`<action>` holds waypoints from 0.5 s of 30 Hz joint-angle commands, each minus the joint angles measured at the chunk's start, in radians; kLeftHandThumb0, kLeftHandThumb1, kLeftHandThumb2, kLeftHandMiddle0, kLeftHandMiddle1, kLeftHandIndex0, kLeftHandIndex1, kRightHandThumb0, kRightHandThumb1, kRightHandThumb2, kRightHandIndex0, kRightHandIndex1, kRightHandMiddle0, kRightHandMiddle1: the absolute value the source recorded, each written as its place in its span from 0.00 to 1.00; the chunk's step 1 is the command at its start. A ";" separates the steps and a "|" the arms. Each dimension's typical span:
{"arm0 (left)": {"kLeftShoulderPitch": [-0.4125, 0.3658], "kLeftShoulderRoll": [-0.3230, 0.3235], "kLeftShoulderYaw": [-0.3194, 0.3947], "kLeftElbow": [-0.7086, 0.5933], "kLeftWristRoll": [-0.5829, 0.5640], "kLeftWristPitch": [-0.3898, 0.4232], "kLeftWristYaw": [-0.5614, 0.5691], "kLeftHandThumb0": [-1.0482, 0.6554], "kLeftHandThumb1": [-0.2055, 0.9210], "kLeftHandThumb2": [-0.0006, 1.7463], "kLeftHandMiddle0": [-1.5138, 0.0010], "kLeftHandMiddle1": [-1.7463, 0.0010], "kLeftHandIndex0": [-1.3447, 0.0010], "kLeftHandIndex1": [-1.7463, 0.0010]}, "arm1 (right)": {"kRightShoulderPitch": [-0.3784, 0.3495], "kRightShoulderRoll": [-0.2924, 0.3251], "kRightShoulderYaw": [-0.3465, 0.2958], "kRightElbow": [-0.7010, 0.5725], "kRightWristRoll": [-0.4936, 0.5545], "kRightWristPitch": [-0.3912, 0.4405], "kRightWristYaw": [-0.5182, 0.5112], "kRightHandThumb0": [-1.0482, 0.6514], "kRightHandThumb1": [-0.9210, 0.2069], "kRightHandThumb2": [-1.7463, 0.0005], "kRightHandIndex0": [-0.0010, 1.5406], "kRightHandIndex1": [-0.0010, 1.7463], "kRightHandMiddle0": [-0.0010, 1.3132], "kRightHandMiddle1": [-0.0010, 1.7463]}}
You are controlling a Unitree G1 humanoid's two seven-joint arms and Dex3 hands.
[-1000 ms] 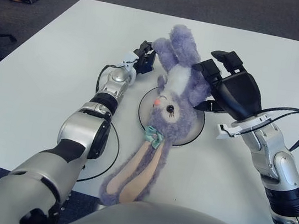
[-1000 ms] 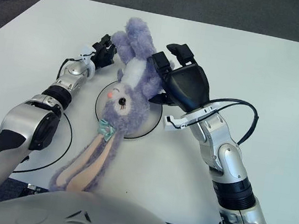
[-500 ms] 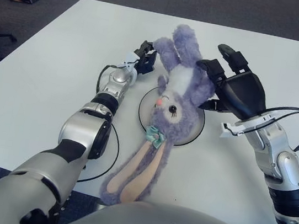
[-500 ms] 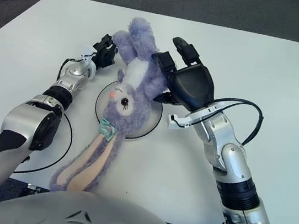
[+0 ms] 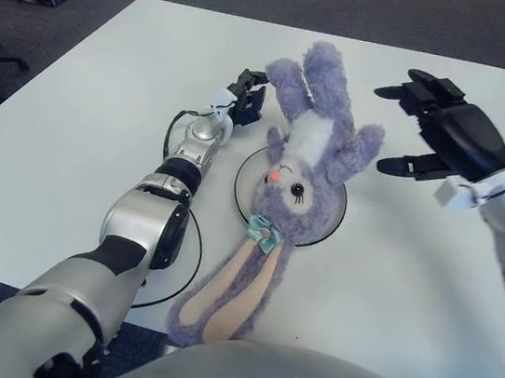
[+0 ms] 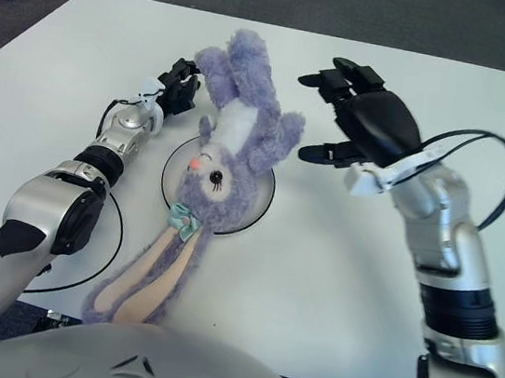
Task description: Put the doll into the plate.
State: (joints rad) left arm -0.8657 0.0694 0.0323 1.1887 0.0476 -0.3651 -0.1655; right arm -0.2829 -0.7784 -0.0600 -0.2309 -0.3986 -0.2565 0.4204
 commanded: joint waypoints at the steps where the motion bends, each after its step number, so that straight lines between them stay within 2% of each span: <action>1: -0.002 -0.006 -0.004 0.005 0.005 -0.001 -0.008 0.15 1.00 0.47 1.00 0.65 1.00 0.51 | -0.056 -0.069 -0.055 0.000 0.171 0.079 0.146 0.12 0.14 0.75 0.10 0.09 0.00 0.37; 6: 0.001 -0.006 -0.011 0.005 0.011 -0.005 -0.009 0.14 1.00 0.47 1.00 0.64 1.00 0.51 | -0.073 -0.129 -0.110 -0.032 0.260 0.168 0.239 0.09 0.15 0.75 0.12 0.11 0.00 0.40; 8: 0.002 -0.007 -0.012 0.005 0.011 -0.006 -0.010 0.14 1.00 0.47 1.00 0.64 1.00 0.51 | -0.082 -0.139 -0.113 -0.031 0.259 0.171 0.244 0.09 0.15 0.76 0.12 0.11 0.00 0.42; 9: 0.002 -0.008 -0.013 0.005 0.011 -0.006 -0.010 0.14 1.00 0.47 1.00 0.64 1.00 0.50 | -0.113 -0.153 -0.106 -0.005 0.255 0.155 0.251 0.09 0.16 0.76 0.13 0.12 0.00 0.42; 12: 0.004 -0.009 -0.014 0.006 0.010 -0.007 -0.011 0.13 1.00 0.45 1.00 0.64 1.00 0.49 | -0.192 -0.188 -0.085 0.066 0.256 0.123 0.282 0.08 0.16 0.77 0.10 0.28 0.00 0.46; 15: 0.004 -0.010 -0.016 0.007 0.009 -0.005 -0.012 0.12 1.00 0.44 1.00 0.64 1.00 0.48 | -0.252 -0.231 -0.073 0.163 0.276 0.077 0.341 0.07 0.16 0.77 0.08 0.37 0.00 0.48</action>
State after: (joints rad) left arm -0.8647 0.0637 0.0212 1.1887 0.0487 -0.3680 -0.1659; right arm -0.4636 -0.9535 -0.1427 -0.1450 -0.1441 -0.1434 0.7123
